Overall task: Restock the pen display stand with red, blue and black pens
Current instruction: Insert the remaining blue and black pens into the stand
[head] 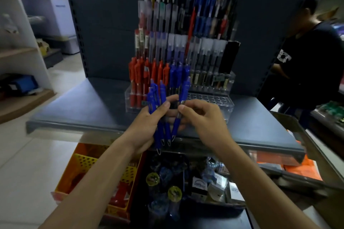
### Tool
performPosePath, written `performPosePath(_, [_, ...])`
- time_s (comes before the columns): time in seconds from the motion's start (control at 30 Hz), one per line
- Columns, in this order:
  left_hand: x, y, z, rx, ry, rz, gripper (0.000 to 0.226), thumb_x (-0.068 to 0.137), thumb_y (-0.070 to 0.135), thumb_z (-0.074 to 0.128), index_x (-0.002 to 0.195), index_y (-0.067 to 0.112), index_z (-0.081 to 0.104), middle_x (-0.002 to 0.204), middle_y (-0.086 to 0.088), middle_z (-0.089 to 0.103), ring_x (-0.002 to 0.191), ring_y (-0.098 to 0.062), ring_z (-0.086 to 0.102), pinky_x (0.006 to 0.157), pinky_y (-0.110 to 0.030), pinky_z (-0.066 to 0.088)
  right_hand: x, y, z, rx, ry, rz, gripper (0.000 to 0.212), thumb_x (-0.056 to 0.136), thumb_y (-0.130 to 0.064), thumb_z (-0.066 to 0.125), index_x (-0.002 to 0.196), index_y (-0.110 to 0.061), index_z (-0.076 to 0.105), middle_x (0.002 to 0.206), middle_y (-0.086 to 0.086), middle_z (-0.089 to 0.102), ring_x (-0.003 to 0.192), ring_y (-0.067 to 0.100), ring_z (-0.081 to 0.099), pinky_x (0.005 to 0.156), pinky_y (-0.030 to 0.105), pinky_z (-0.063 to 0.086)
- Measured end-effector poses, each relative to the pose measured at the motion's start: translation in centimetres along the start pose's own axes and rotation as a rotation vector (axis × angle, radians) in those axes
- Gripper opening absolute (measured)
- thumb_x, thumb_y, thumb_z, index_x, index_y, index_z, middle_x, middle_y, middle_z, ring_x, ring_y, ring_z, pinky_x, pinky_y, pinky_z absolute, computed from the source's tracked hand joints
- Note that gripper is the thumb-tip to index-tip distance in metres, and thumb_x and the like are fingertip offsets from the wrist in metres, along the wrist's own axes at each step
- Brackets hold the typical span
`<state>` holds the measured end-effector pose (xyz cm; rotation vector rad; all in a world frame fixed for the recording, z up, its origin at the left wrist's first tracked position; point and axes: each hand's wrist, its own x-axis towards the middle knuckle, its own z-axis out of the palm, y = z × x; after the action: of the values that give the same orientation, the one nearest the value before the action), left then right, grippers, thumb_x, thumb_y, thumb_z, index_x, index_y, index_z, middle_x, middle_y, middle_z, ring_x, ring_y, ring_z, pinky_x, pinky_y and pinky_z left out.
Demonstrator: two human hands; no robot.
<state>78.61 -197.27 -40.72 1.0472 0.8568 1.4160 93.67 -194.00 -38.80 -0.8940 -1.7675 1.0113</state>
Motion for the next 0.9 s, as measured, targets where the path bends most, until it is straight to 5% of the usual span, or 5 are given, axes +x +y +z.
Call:
performPosePath(0.2, [1.5, -0.3, -0.2, -0.1, 0.051, 0.03, 0.029, 0.102, 0.024, 0.038, 0.121, 0.013, 0.057, 0.109, -0.014, 0.072, 0.1, -0.03, 0.07, 0.083, -0.043, 0.058, 3.4, -0.5, -0.6, 0.107, 0.312, -0.042, 0.011, 0.095, -0.017, 0.059, 0.09, -0.018, 0.068, 0.076, -0.002, 0.068, 0.069, 0.01, 0.063, 0.063, 0.025, 0.055])
performPosePath(0.4, [1.7, -0.1, 0.2, -0.072, 0.158, 0.084, 0.027, 0.103, 0.027, 0.037, 0.106, 0.009, 0.057, 0.065, -0.003, 0.058, 0.051, -0.014, 0.054, 0.051, -0.028, 0.053, 5.9, -0.8, -1.5, 0.096, 0.524, -0.058, 0.007, 0.094, -0.017, 0.061, 0.092, -0.012, 0.066, 0.077, 0.001, 0.067, 0.067, 0.009, 0.069, 0.062, 0.023, 0.057])
performPosePath(0.57, [1.9, 0.0, 0.1, -0.183, 0.161, 0.052, 0.023, 0.103, 0.024, 0.039, 0.096, 0.009, 0.054, 0.055, 0.004, 0.031, 0.039, -0.007, 0.029, 0.035, -0.02, 0.03, 6.0, -0.4, -1.4, -0.079, 0.488, -0.076, 0.004, 0.092, -0.019, 0.065, 0.091, -0.015, 0.067, 0.079, -0.002, 0.069, 0.075, 0.015, 0.071, 0.068, 0.029, 0.061])
performPosePath(0.8, [2.0, -0.4, 0.1, -0.275, 0.181, 0.122, 0.033, 0.092, 0.001, 0.031, 0.112, 0.006, 0.056, 0.056, 0.003, 0.035, 0.04, -0.007, 0.029, 0.037, -0.02, 0.028, 5.9, 0.0, -0.7, -0.466, 0.326, -0.086, 0.013, 0.091, -0.029, 0.066, 0.096, -0.019, 0.072, 0.08, -0.01, 0.067, 0.075, 0.004, 0.065, 0.07, 0.023, 0.053])
performPosePath(0.9, [2.1, -0.4, 0.1, -0.259, 0.194, 0.144, 0.042, 0.09, -0.002, 0.028, 0.121, 0.004, 0.055, 0.063, 0.0, 0.045, 0.044, -0.008, 0.033, 0.042, -0.021, 0.031, 5.6, 0.6, -0.1, -0.619, 0.272, -0.074, 0.014, 0.09, -0.035, 0.066, 0.092, -0.022, 0.07, 0.08, -0.01, 0.067, 0.079, 0.012, 0.063, 0.077, 0.035, 0.054])
